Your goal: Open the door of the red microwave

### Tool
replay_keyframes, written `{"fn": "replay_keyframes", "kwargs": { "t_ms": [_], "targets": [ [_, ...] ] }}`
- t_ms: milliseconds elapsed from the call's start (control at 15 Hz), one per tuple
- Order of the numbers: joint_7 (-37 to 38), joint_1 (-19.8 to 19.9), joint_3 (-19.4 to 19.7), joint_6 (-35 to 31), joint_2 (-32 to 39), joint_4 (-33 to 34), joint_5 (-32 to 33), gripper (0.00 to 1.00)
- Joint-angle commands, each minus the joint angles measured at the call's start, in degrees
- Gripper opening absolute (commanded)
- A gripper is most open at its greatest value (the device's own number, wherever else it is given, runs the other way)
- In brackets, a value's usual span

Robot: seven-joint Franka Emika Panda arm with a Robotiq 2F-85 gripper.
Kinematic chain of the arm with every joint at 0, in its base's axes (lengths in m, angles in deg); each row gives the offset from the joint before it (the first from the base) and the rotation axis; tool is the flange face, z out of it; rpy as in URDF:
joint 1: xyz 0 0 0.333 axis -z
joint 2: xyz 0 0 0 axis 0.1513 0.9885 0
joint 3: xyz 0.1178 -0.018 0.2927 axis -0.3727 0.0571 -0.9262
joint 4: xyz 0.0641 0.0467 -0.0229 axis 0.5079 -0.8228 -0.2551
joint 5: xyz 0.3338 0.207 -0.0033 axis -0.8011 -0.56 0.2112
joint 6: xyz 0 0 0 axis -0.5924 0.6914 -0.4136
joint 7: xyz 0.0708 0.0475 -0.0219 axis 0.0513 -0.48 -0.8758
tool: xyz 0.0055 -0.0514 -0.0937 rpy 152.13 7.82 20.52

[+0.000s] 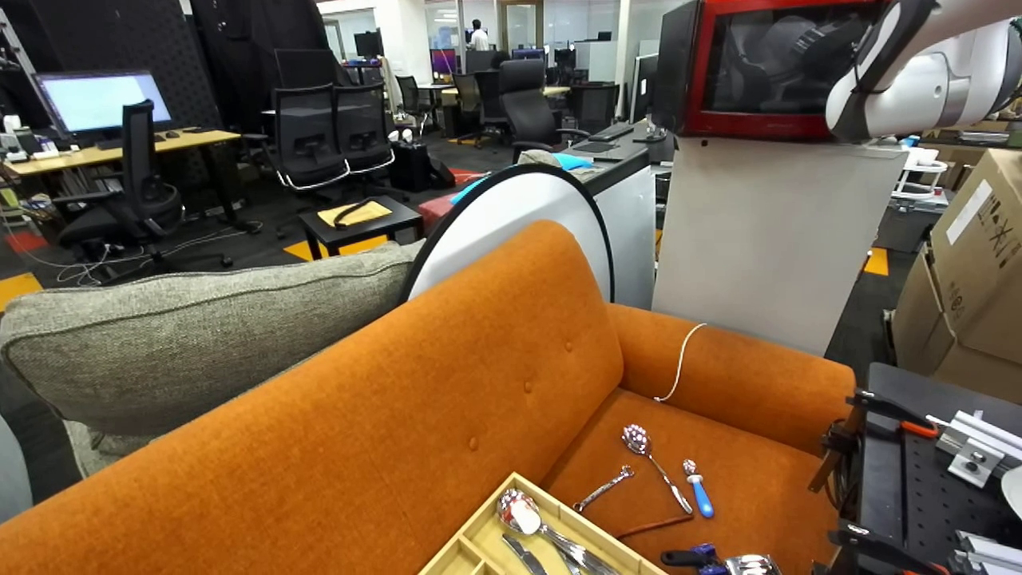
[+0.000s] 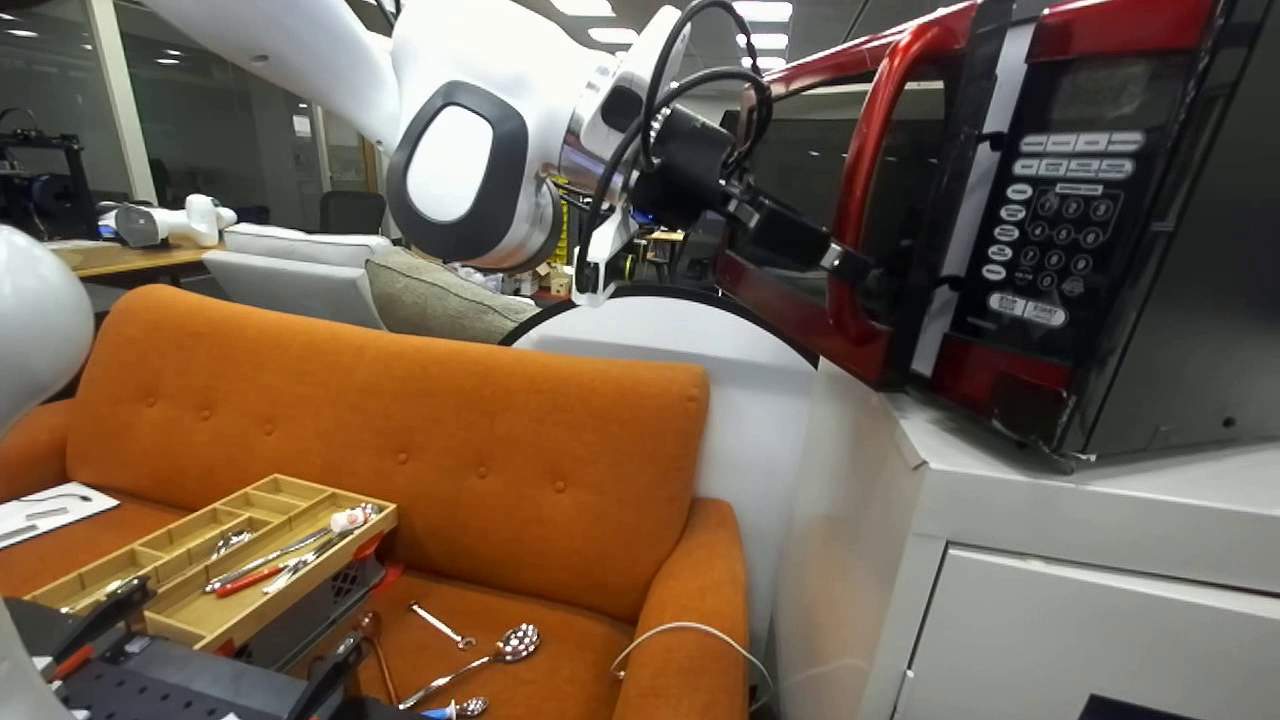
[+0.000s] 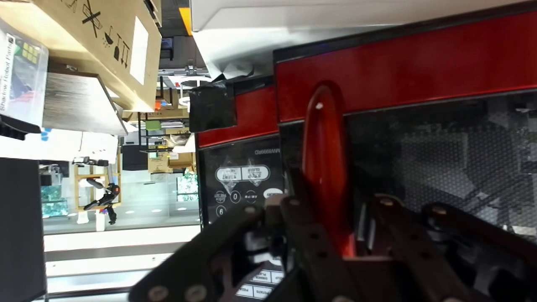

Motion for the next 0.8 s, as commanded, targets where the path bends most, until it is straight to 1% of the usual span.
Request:
{"fn": "replay_keyframes", "kwargs": {
  "t_ms": [0, 67, 133, 733],
  "targets": [
    [-3.31, -11.18, 8.40, -11.41, -2.77, -8.42, 2.73, 0.07],
    [0.59, 0.31, -0.16, -0.05, 0.15, 0.00, 0.53, 0.07],
    [0.59, 0.33, -0.16, -0.05, 0.14, 0.00, 0.53, 0.27],
    [0.60, 0.36, -0.16, -0.05, 0.15, -0.01, 0.57, 0.27]
  ]
}}
